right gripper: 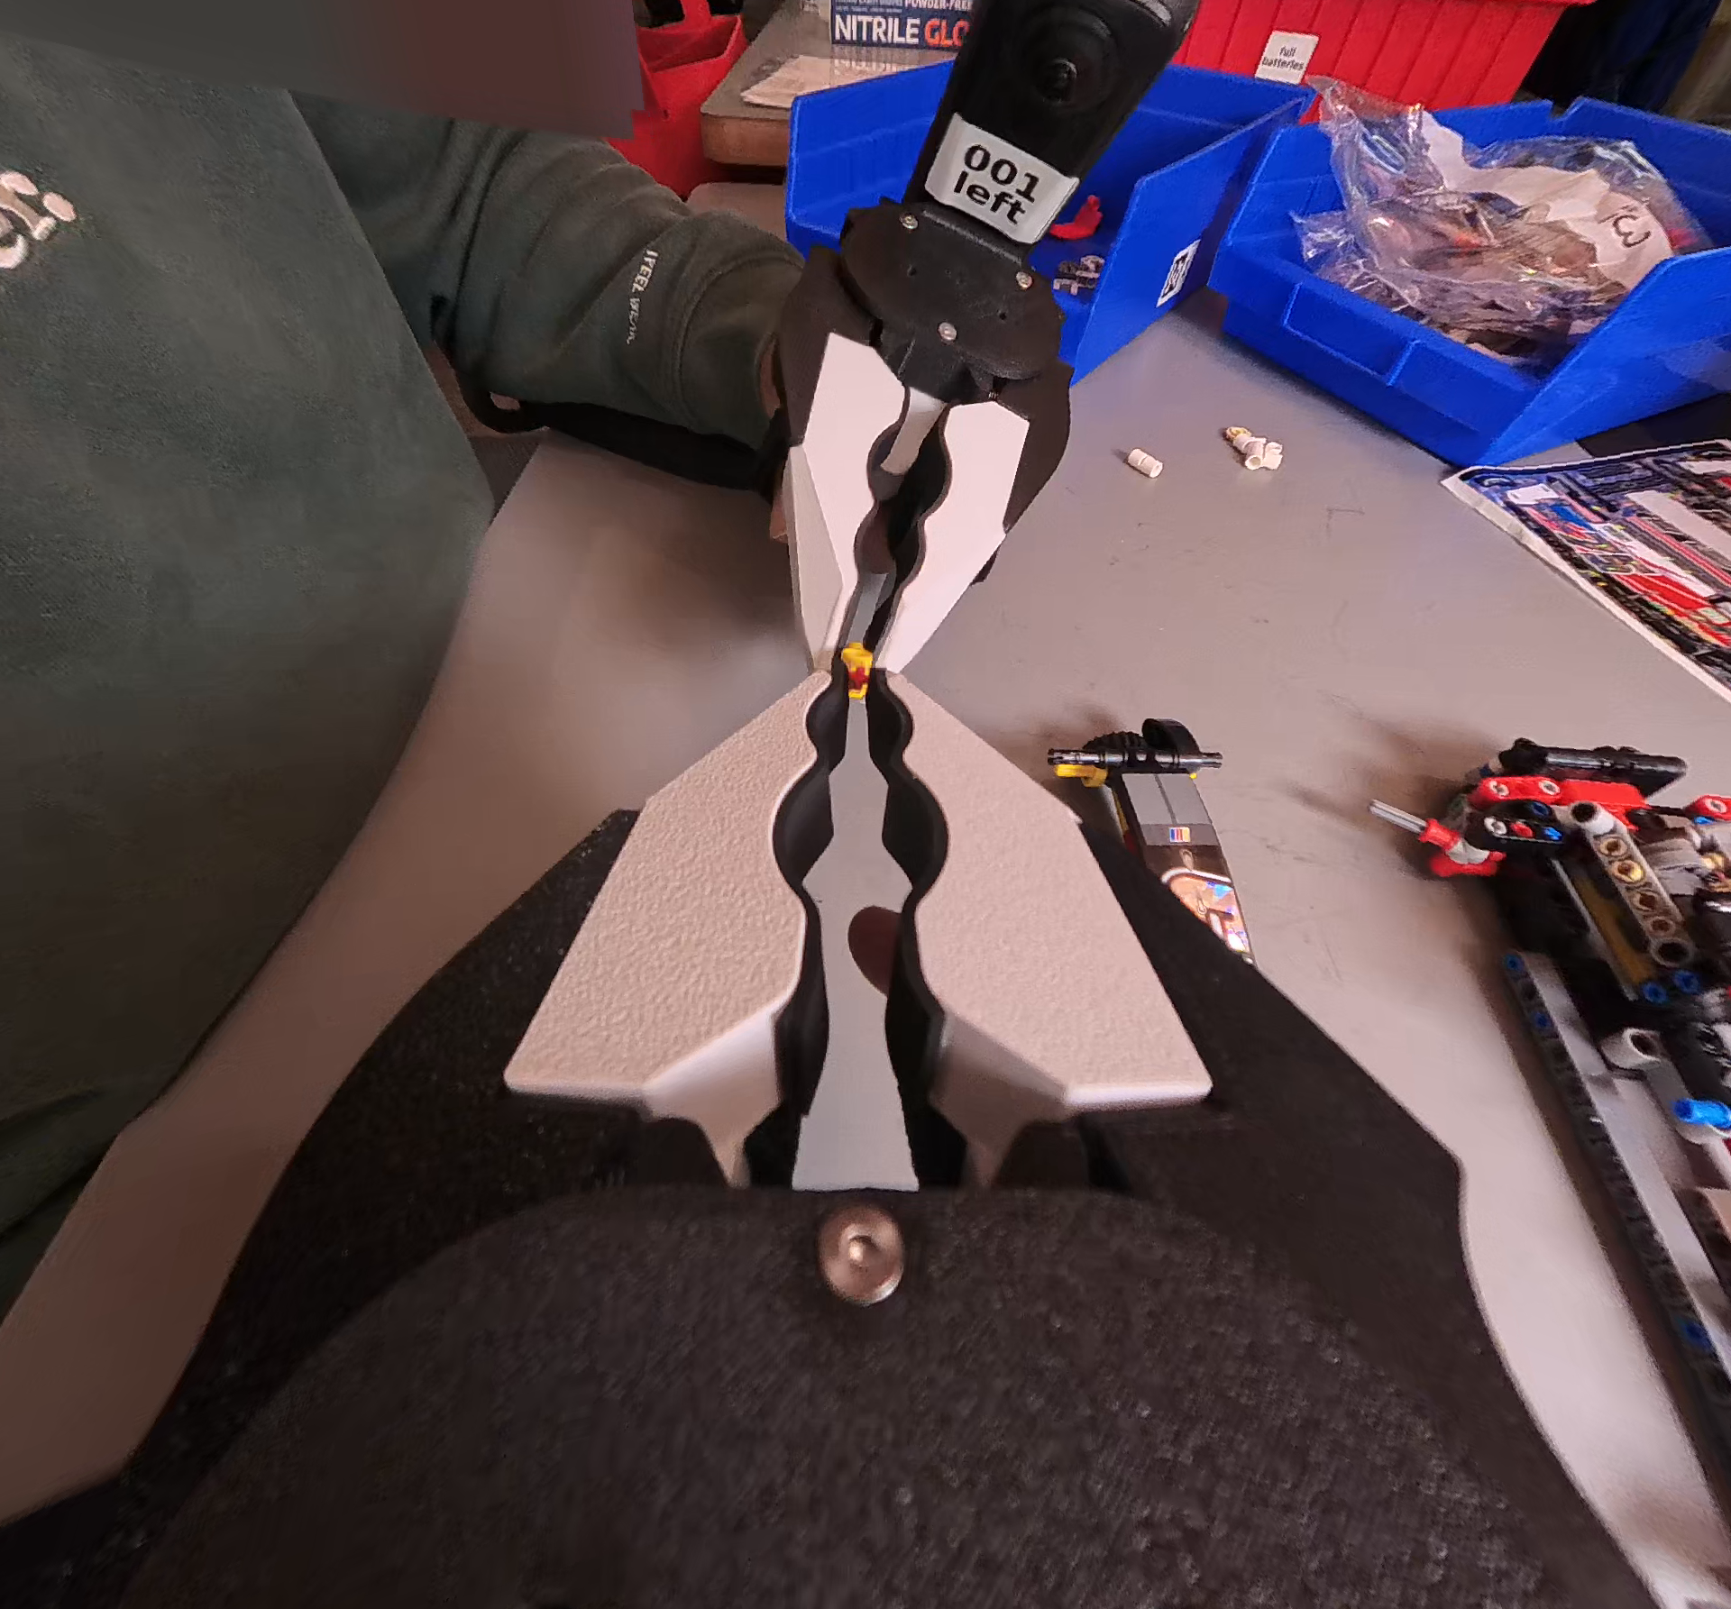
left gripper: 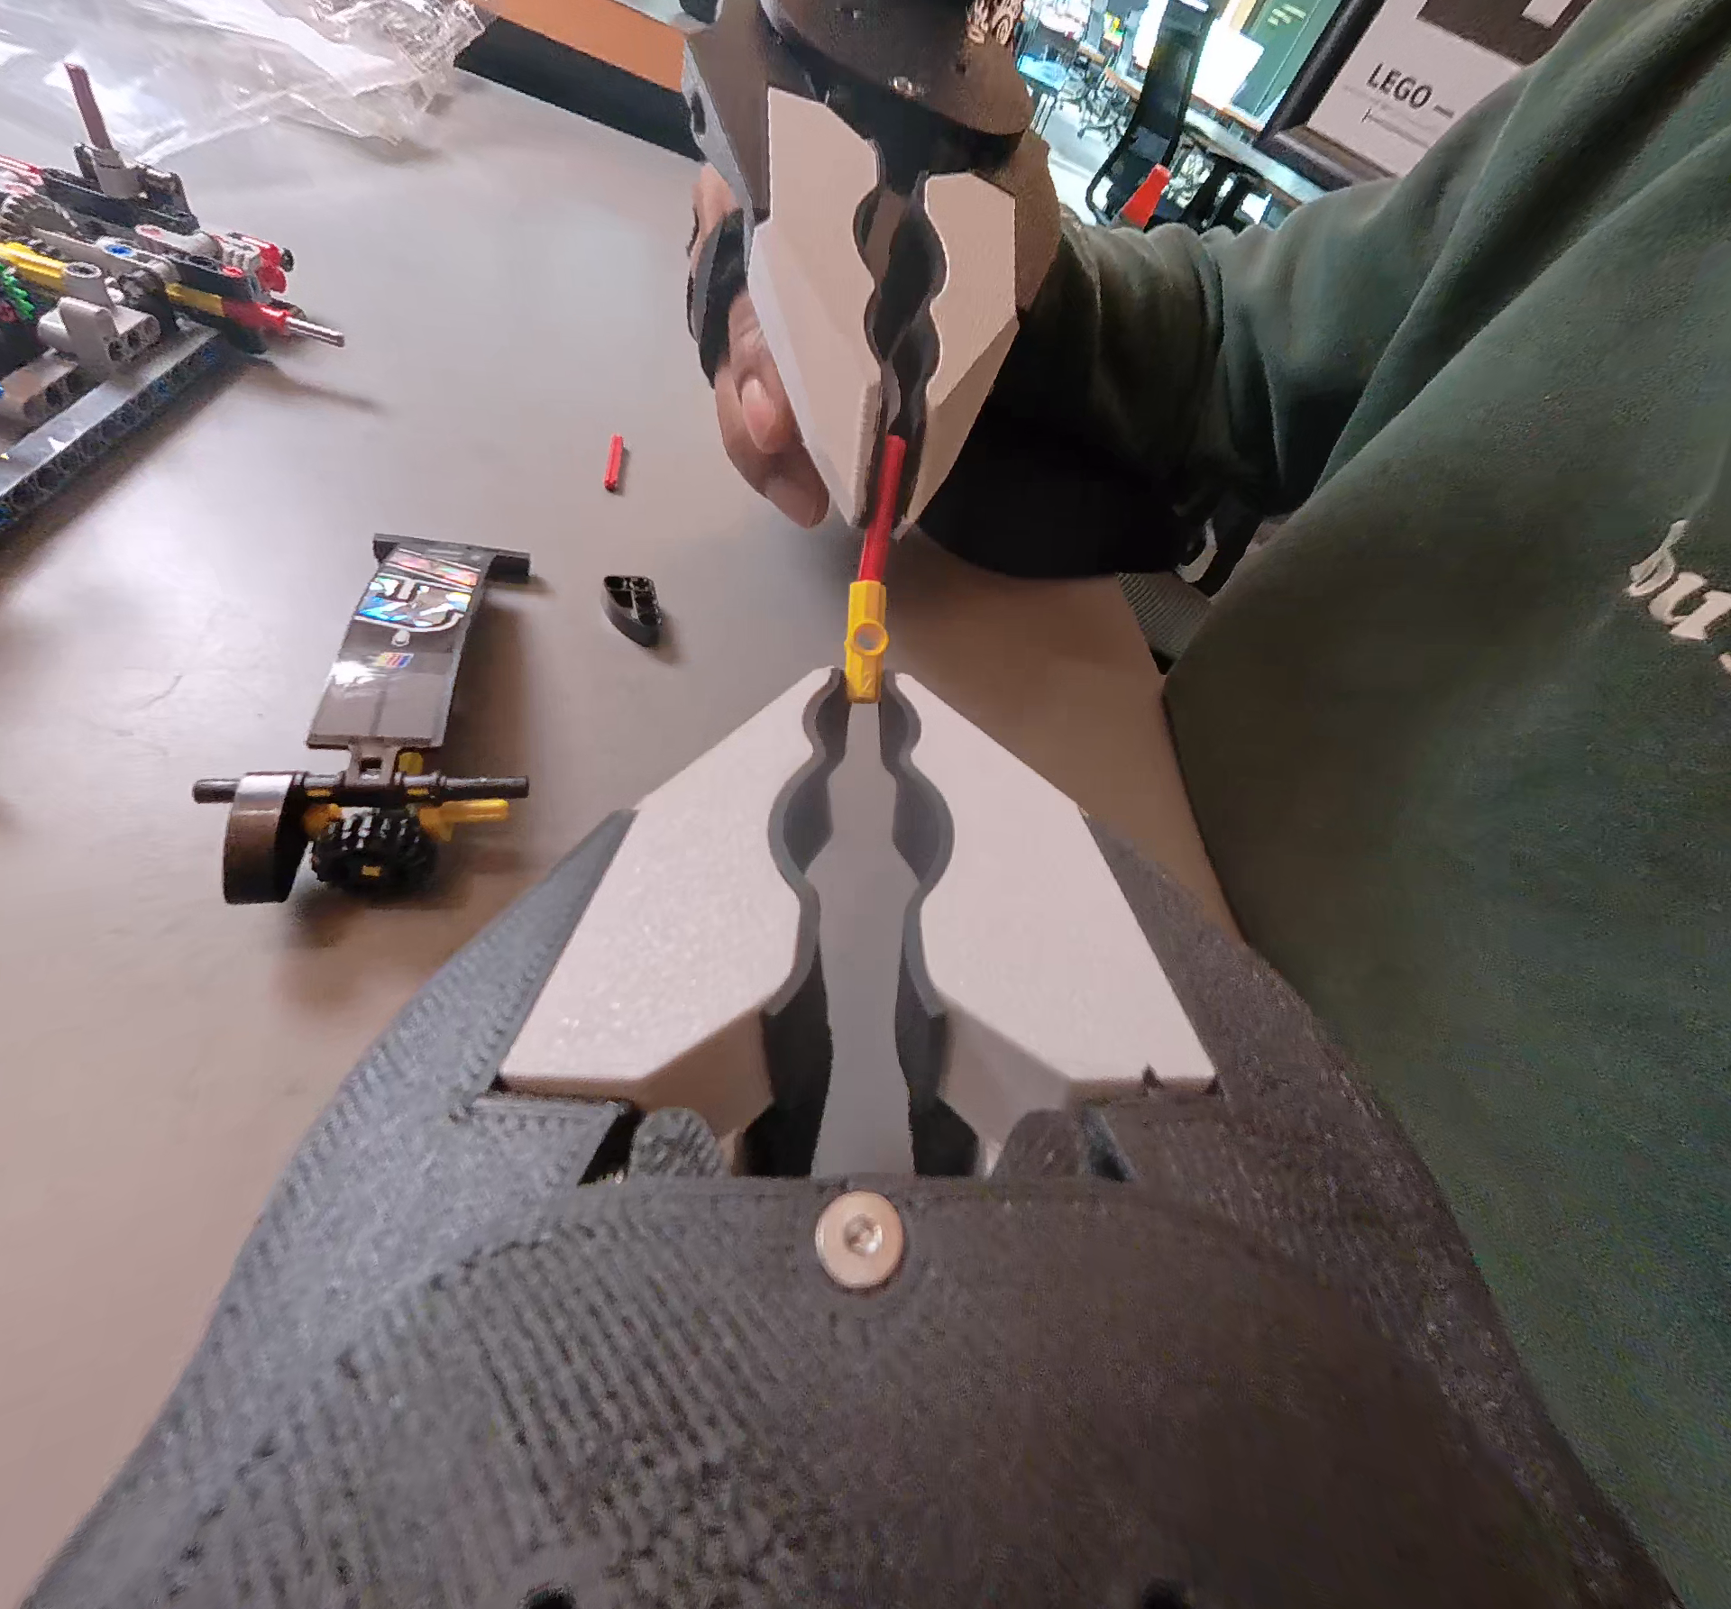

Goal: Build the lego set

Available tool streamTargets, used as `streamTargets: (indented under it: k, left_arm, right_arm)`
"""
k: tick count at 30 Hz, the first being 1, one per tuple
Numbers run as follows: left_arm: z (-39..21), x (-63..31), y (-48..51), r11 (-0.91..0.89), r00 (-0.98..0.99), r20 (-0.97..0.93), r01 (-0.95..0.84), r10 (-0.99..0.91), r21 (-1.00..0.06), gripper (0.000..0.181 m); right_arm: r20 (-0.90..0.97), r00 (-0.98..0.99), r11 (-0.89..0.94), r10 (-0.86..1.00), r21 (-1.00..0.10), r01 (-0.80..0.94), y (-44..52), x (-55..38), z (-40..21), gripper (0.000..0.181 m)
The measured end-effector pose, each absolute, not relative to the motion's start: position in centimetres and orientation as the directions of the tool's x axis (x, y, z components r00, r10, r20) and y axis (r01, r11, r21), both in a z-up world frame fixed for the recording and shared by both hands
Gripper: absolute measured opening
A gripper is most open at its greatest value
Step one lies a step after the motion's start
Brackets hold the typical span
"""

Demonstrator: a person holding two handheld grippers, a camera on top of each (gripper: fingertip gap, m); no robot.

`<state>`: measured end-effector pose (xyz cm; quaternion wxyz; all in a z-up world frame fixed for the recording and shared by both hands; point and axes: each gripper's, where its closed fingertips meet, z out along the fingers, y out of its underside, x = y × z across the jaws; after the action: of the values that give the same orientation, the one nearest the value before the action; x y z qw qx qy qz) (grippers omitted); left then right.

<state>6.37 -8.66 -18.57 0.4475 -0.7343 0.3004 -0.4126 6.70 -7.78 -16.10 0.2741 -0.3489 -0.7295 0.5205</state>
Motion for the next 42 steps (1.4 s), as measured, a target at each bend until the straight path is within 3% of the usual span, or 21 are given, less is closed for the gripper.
streamTargets:
  k: [7, 8, 10, 12, 13, 24, 31, 42]
  left_arm:
    - [-16.8, 5.9, -8.2, -0.388, 0.475, 0.353, 0.025, -0.806, -0.921, 0.006]
    - [-16.5, 5.9, -8.2, -0.375, 0.477, 0.346, 0.037, -0.808, -0.926, 0.012]
    - [-16.4, 6.0, -8.3, -0.365, 0.477, 0.337, 0.035, -0.812, -0.930, 0.019]
    - [-16.3, 6.2, -8.5, -0.363, 0.465, 0.334, 0.030, -0.819, -0.931, 0.015]
    - [-16.4, 6.3, -8.6, -0.360, 0.469, 0.324, 0.013, -0.822, -0.933, 0.001]
    - [-19.2, 4.1, -8.4, -0.291, 0.569, 0.078, -0.294, -0.818, -0.910, 0.000]
    - [-22.7, 0.5, -12.3, -0.332, 0.487, 0.010, -0.579, -0.873, -0.744, 0.012]
    - [-23.4, -4.0, -15.2, -0.479, 0.569, 0.099, -0.570, -0.816, -0.667, 0.021]
  right_arm:
    - [-0.047, -0.589, 0.042, 0.807, -0.990, 0.136, -7.3, 6.0, -14.2, 0.001]
    - [-0.054, -0.587, 0.024, 0.808, -0.992, 0.124, -7.3, 5.9, -13.9, 0.001]
    - [-0.053, -0.592, 0.031, 0.804, -0.991, 0.131, -7.6, 5.7, -14.0, 0.001]
    - [-0.049, -0.599, 0.047, 0.799, -0.989, 0.143, -8.1, 5.5, -14.5, 0.001]
    - [-0.054, -0.602, 0.044, 0.796, -0.988, 0.146, -8.3, 5.5, -14.6, 0.001]
    - [-0.012, -0.579, 0.142, 0.815, -0.965, 0.220, -8.0, 5.5, -16.7, 0.001]
    - [-0.020, -0.574, 0.161, 0.818, -0.952, 0.262, -7.7, 5.3, -18.0, 0.001]
    - [-0.029, -0.583, 0.184, 0.812, -0.935, 0.303, -7.8, 5.3, -19.3, 0.001]
